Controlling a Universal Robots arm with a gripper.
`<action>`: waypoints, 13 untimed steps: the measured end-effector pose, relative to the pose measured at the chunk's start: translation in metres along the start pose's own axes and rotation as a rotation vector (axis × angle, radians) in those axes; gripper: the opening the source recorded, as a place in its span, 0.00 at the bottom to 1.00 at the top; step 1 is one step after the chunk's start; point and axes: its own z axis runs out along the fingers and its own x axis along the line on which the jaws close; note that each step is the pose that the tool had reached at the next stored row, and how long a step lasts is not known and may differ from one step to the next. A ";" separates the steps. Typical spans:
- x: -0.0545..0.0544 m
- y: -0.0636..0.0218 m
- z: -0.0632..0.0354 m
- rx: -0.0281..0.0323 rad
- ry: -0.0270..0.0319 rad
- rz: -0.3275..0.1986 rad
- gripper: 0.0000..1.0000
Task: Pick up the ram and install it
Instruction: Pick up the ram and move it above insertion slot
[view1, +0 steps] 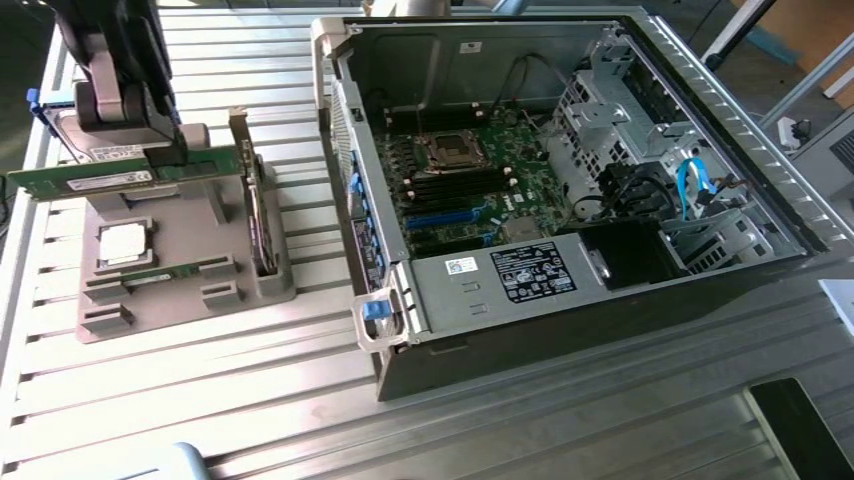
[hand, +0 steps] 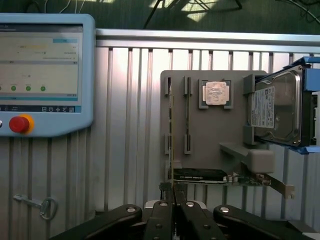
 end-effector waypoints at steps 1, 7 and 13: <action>0.000 -0.0011 0.0000 0.0000 0.0000 0.000 0.12; 0.000 -0.0097 -0.0001 0.0001 -0.0001 0.000 0.12; 0.001 -0.0184 -0.0004 0.0000 0.0000 0.000 0.12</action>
